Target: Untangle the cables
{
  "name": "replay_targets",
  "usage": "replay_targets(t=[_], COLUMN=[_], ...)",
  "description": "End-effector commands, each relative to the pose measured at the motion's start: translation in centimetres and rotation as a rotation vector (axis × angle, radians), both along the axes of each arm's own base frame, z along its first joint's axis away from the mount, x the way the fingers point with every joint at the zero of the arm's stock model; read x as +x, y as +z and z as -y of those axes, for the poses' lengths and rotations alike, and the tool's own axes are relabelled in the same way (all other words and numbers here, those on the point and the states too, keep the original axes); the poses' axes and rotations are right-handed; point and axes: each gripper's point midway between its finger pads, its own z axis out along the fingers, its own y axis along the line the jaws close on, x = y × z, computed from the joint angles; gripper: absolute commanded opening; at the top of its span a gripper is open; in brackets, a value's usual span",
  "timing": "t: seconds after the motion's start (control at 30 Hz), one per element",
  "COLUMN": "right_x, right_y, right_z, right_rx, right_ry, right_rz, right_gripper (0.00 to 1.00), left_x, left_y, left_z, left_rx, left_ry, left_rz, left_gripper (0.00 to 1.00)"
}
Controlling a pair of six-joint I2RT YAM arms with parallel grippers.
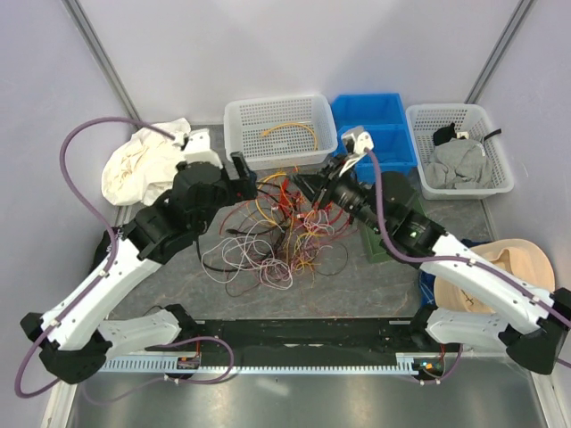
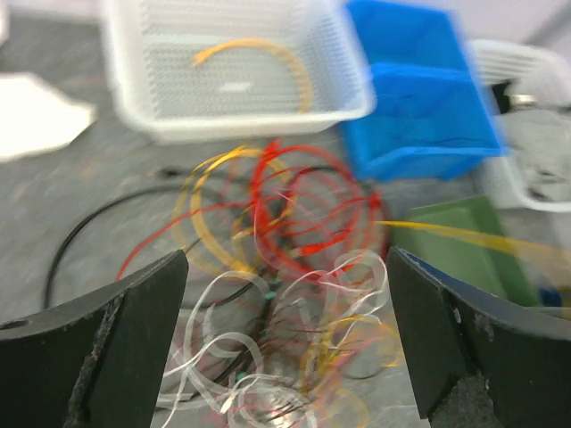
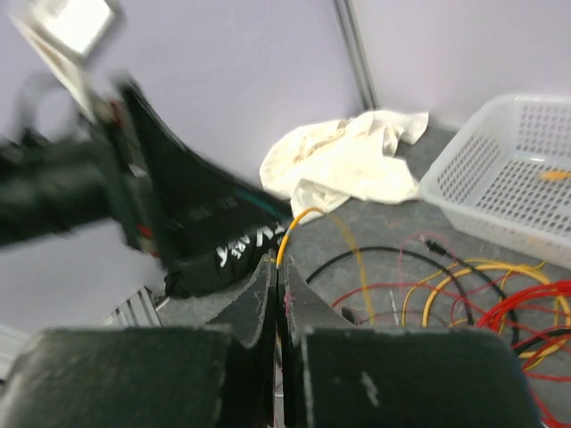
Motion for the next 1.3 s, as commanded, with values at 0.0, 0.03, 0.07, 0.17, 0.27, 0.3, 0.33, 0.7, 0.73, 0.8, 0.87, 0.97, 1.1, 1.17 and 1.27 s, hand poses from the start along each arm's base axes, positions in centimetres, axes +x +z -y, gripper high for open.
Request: replay_targets(t=[0.0,0.03,0.07,0.17,0.27,0.3,0.33,0.7,0.73,0.8,0.87,0.97,1.1,1.17,1.27], right_x=[-0.2,-0.3,-0.3,0.0,0.0,0.1,0.0,-0.2,-0.3,-0.4,-0.4,-0.6,-1.1,-1.3,-2.0], right_y=[4.6,6.1,6.7,9.6,12.1,12.5,13.5,14.2,14.3,14.3,14.2,13.9,14.4,14.5,15.4], right_z=[2.7,3.1,3.5,4.6,5.0,5.0,5.0,4.2,4.3,4.1,4.1,3.9,4.0,4.0,4.3], right_rx=[-0.051,-0.033,-0.032,-0.023,-0.013,-0.008,0.006,0.013,0.015,0.011,0.011,0.007,0.02,0.022,0.043], right_ry=[-0.086,-0.1,-0.113,-0.163,-0.175,-0.181,-0.179,-0.148,-0.143,-0.134,-0.13,-0.119,-0.102,-0.091,-0.075], right_rz=[0.036,0.053,0.062,0.091,0.104,0.102,0.109,0.048,0.048,0.046,0.044,0.04,0.044,0.046,0.055], right_gripper=[0.0,0.0,0.0,0.0,0.0,0.0,0.0,0.0,0.0,0.0,0.0,0.0,0.0,0.0,0.0], left_x=[-0.8,-0.9,-1.0,-1.5,-2.1,-1.8,-2.4,-5.4,-5.8,-6.1,-6.4,-6.2,-5.8,-5.0,-3.6], left_y=[-3.6,-3.8,-3.8,-3.3,-3.0,-2.9,-1.5,-3.5,-2.7,-3.5,-3.2,-4.2,-5.2,-6.4,-8.1], left_z=[-5.6,-6.5,-6.9,-7.6,-7.1,-5.4,-5.0,5.5,5.9,7.1,8.1,9.9,11.7,12.8,13.7], left_rx=[-0.096,-0.123,-0.137,-0.18,-0.216,-0.26,-0.267,-0.338,-0.371,-0.379,-0.375,-0.352,-0.351,-0.335,-0.308], left_ry=[0.231,0.264,0.276,0.27,0.186,0.1,0.033,-0.587,-0.608,-0.649,-0.683,-0.723,-0.762,-0.774,-0.754], left_rz=[-0.066,-0.059,-0.043,0.026,0.11,0.166,0.252,0.605,0.64,0.63,0.644,0.614,0.582,0.539,0.484], left_gripper=[1.0,1.0,0.99,0.99,0.99,0.99,0.99,0.94,0.94,0.94,0.94,0.92,0.86,0.78,0.7])
